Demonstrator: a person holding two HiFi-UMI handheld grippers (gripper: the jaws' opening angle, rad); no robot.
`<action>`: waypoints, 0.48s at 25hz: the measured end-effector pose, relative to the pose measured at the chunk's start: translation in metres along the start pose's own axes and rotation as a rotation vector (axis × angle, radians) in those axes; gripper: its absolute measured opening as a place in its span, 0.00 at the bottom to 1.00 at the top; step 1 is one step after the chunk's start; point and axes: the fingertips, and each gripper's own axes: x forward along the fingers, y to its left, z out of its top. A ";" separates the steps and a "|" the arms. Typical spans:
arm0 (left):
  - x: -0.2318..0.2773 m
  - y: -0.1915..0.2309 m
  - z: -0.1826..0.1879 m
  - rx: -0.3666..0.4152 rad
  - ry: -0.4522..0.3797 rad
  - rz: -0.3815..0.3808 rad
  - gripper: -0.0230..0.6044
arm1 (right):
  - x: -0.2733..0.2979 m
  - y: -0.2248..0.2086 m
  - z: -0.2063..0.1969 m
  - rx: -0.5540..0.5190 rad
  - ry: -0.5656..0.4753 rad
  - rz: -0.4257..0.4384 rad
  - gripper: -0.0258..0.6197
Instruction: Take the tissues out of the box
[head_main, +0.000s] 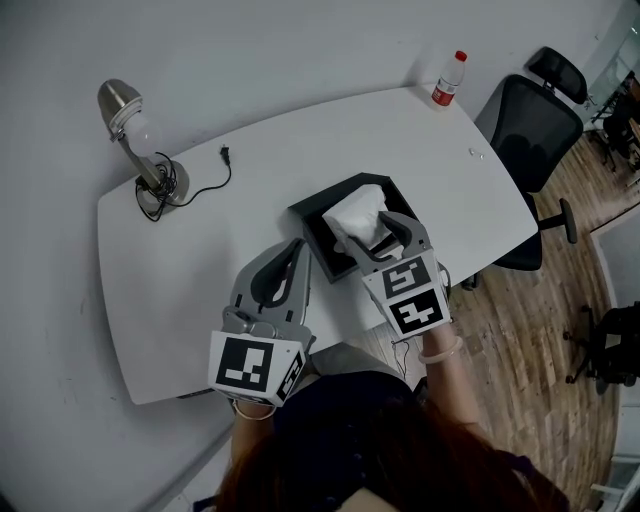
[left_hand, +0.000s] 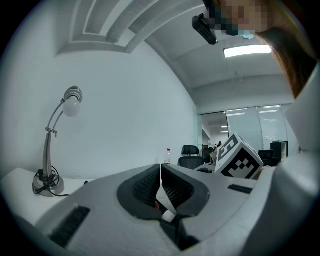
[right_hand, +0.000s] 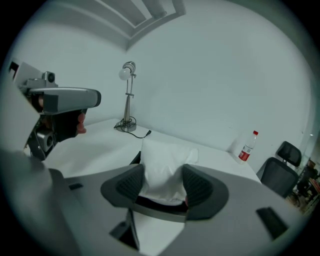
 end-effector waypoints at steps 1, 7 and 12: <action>-0.002 -0.001 0.001 0.002 -0.002 0.001 0.08 | -0.003 0.001 0.002 -0.002 -0.018 -0.004 0.44; -0.014 -0.015 0.005 0.015 -0.009 0.004 0.08 | -0.023 0.003 0.011 -0.001 -0.106 -0.029 0.44; -0.028 -0.025 0.006 0.023 -0.015 0.015 0.08 | -0.042 0.006 0.012 -0.020 -0.156 -0.049 0.44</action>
